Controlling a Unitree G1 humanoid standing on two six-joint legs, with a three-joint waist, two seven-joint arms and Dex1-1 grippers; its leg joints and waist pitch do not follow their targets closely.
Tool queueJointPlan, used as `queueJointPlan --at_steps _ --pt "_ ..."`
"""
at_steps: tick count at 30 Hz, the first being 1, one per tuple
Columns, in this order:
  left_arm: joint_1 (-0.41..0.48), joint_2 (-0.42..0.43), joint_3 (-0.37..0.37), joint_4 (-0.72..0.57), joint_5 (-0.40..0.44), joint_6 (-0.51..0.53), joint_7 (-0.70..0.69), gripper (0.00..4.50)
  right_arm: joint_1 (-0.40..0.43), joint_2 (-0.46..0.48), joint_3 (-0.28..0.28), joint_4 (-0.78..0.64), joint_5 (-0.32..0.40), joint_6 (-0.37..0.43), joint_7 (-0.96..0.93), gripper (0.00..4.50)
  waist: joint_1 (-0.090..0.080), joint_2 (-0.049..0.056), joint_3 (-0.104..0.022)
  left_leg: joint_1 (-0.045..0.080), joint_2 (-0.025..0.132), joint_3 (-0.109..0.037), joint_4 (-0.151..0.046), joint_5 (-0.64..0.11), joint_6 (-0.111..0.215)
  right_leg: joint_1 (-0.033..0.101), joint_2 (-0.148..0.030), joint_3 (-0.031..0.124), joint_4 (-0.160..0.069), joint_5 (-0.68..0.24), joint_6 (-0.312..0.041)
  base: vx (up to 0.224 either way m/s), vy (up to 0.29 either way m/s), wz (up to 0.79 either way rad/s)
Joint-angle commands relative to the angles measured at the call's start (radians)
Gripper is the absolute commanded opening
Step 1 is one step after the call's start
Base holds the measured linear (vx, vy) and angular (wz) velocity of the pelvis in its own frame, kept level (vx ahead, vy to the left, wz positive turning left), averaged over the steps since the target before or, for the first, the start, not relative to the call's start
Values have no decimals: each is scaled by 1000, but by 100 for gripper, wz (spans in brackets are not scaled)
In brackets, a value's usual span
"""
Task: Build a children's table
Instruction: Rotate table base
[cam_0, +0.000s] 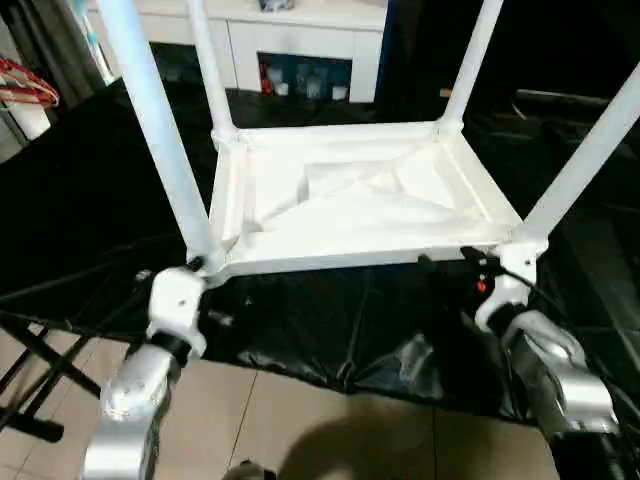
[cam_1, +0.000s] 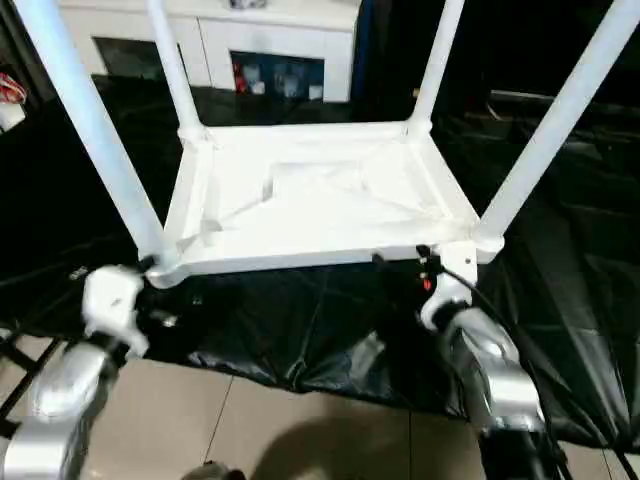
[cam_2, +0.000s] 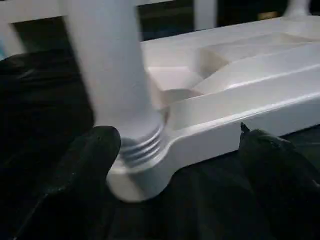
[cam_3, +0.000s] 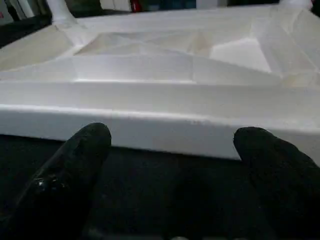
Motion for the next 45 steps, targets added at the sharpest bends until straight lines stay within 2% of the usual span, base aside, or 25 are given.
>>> queueJointPlan --at_steps 1,7,9,10,15,17,21,24,26,27,29,30,31,32,33,34,35,36,37,38,39,40,41,43,45 --pt "-21 -12 22 -13 13 -12 45 440 4 2 8 -35 4 38 -15 450 2 1 -56 17 41 -28 -77 -319 20 32 -75 49 -104 -365 -95 0 0 0" --pt "-138 29 55 97 -4 -23 56 440 -10 6 21 -26 -39 87 -34 450 3 1 -59 18 35 -29 -75 -298 15 29 -72 49 -103 -354 -78 0 0 0" --pt "-233 69 74 197 -36 -26 16 440 -27 5 28 7 -56 103 -50 450 3 1 -62 16 35 -30 -74 -265 12 33 -73 49 -95 -295 -89 0 0 0" --pt "-253 78 77 219 -40 -24 6 440 -31 5 29 15 -60 105 -54 450 4 2 -63 18 31 -28 -72 -262 11 30 -72 50 -94 -287 -93 0 0 0" --pt "-393 136 106 392 -94 4 -75 440 -66 10 29 74 -76 110 -79 450 4 4 -73 15 32 -27 -65 -182 18 42 -76 50 -70 -125 -151 0 0 0" --pt "-440 153 118 451 -122 10 -123 440 -83 13 28 101 -80 104 -84 450 5 4 -74 16 29 -26 -63 -167 21 44 -78 49 -70 -116 -163 0 0 0" --pt "-531 192 122 547 -266 59 -421 440 -150 25 25 208 -105 78 -91 450 6 1 -73 18 30 -22 -64 -169 12 42 -84 50 -68 -139 -192 0 0 0" --pt "-531 228 96 534 -353 123 -652 440 -195 32 29 288 -114 53 -89 450 9 -4 -75 18 34 -19 -63 -144 18 46 -89 51 -58 -98 -219 0 0 0" --pt "-522 259 60 515 -371 182 -755 440 -216 31 40 324 -125 41 -83 450 12 2 -75 20 38 -18 -62 -131 24 44 -85 51 -54 -80 -226 0 0 0" --pt "-516 274 44 504 -376 199 -797 440 -228 32 48 341 -131 35 -77 450 13 -1 -73 21 39 -16 -63 -136 22 44 -84 50 -53 -79 -226 0 0 0" --pt "-510 298 19 480 -405 260 -875 440 -260 41 57 387 -141 22 -64 450 12 1 -71 22 39 -16 -65 -157 16 43 -86 50 -53 -112 -232 0 0 0" --pt "-503 309 0 459 -423 291 -918 440 -283 49 65 423 -148 8 -52 450 12 -5 -69 26 41 -14 -66 -183 9 40 -87 51 -58 -147 -230 0 0 0" --pt "-493 316 -17 433 -439 319 -948 440 -302 57 72 452 -155 -3 -44 450 11 -10 -68 24 41 -14 -67 -187 8 43 -89 52 -58 -159 -231 0 0 0" --pt "-482 321 -34 405 -450 338 -968 440 -317 64 79 476 -163 -11 -39 450 13 -5 -67 23 42 -14 -68 -194 3 43 -91 53 -61 -186 -226 0 0 0" --pt "-467 322 -53 373 -459 351 -983 440 -335 72 88 502 -172 -22 -34 450 10 -10 -66 21 45 -15 -69 -201 -2 42 -94 54 -60 -198 -226 0 0 0" --pt "-467 322 -53 373 -459 351 -983 440 -335 72 88 502 -172 -22 -34 450 10 -9 -64 20 43 -16 -71 -204 -5 44 -92 54 -62 -210 -220 0 0 0" --pt "-455 319 -69 341 -466 363 -992 440 -352 81 95 527 -180 -33 -30 450 10 -8 -65 25 43 -16 -71 -211 -8 41 -92 55 -64 -219 -213 0 0 0" --pt "-438 305 -91 295 -475 376 -995 440 -378 98 108 563 -188 -45 -21 450 7 -17 -64 23 43 -15 -72 -211 -6 43 -90 55 -64 -222 -210 0 0 0" --pt "-427 291 -108 265 -478 381 -990 440 -395 111 119 584 -195 -52 -13 450 4 -21 -65 20 44 -18 -72 -203 -7 48 -96 55 -61 -226 -212 0 0 0" --pt "-419 276 -122 240 -481 384 -981 440 -410 122 129 602 -201 -59 -5 450 -1 -25 -63 17 43 -17 -73 -205 -7 47 -94 55 -66 -244 -206 0 0 0" --pt "-419 276 -122 240 -481 384 -981 440 -410 122 129 602 -201 -59 -5 450 -1 -21 -61 20 42 -19 -75 -214 -11 46 -93 55 -68 -260 -200 0 0 0" --pt "-410 248 -146 209 -478 386 -969 440 -438 143 140 641 -216 -75 4 450 -1 -23 -61 23 43 -17 -74 -223 -13 43 -93 56 -69 -267 -197 0 0 0" --pt "-408 236 -160 193 -478 394 -970 440 -453 154 143 663 -222 -85 10 450 -7 -34 -60 18 43 -19 -77 -229 -17 48 -93 56 -69 -276 -196 0 0 0" --pt "-410 205 -187 165 -480 408 -963 440 -482 178 149 708 -235 -103 20 450 -9 -31 -60 18 43 -22 -78 -235 -23 48 -94 56 -69 -297 -184 0 0 0" --pt "-413 189 -197 154 -482 417 -957 440 -493 188 151 726 -240 -112 25 450 -17 -36 -59 19 43 -24 -81 -247 -31 50 -92 55 -69 -294 -182 0 0 0"
